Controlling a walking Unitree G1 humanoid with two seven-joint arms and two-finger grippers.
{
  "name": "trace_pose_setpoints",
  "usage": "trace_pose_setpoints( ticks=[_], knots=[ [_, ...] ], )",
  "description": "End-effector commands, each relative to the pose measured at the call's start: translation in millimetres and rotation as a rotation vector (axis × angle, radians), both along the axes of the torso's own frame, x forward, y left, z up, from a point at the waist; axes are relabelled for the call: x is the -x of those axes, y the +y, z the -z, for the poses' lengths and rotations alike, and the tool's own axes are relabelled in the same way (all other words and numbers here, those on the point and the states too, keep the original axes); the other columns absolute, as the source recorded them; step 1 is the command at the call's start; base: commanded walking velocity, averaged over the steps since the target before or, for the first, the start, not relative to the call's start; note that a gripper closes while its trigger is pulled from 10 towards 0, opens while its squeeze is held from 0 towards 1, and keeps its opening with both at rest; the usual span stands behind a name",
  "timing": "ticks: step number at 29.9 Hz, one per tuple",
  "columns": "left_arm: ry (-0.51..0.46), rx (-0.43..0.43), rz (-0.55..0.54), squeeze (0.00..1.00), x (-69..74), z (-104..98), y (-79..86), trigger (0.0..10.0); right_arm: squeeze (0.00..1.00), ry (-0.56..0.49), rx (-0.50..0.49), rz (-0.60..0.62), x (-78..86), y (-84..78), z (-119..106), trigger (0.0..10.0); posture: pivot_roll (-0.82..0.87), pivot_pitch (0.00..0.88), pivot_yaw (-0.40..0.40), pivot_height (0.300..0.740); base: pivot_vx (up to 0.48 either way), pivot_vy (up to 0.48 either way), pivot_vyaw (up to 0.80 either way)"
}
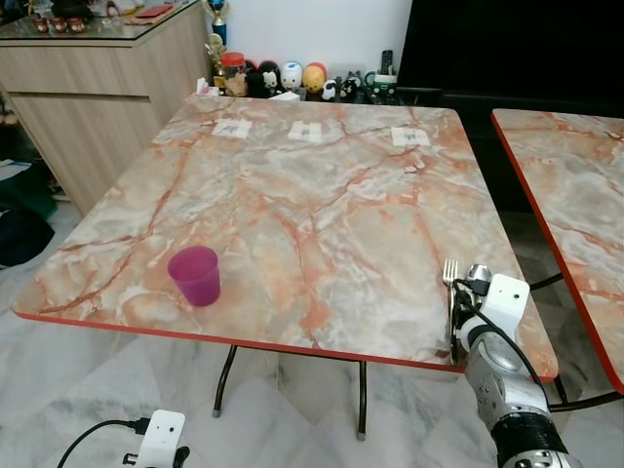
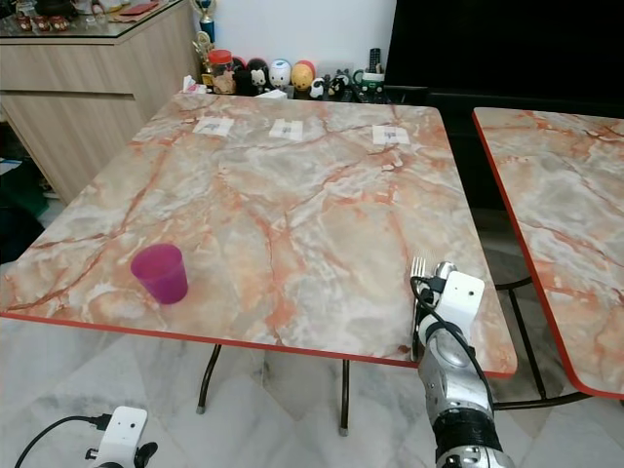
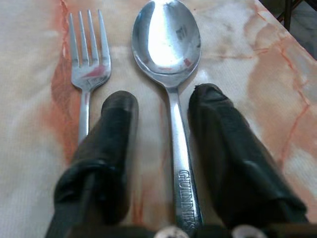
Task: Setting the table
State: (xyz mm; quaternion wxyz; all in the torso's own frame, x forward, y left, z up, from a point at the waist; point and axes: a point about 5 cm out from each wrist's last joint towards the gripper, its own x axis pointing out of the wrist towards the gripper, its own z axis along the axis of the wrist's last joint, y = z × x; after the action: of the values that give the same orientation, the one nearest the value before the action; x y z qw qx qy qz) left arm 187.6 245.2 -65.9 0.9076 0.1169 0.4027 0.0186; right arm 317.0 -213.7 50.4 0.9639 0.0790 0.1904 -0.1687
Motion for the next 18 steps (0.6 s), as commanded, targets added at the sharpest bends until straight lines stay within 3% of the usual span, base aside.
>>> trace_pose_setpoints(
  ticks=[1,18],
  knots=[
    [0.021,-0.005,-0.007,0.00,5.2,1.8,3.9,10.0,0.00,0.062,-0.014,-0.006,4.5,1.4,10.4,0.0,0.09,0.011,-0.011,0.740,0.000,0.000,0.00],
    [0.023,0.007,0.002,0.00,4.5,2.2,1.3,10.0,0.00,0.071,-0.021,-0.023,4.2,5.7,12.5,0.0,0.09,0.000,-0.014,0.740,0.000,0.000,0.00]
  ],
)
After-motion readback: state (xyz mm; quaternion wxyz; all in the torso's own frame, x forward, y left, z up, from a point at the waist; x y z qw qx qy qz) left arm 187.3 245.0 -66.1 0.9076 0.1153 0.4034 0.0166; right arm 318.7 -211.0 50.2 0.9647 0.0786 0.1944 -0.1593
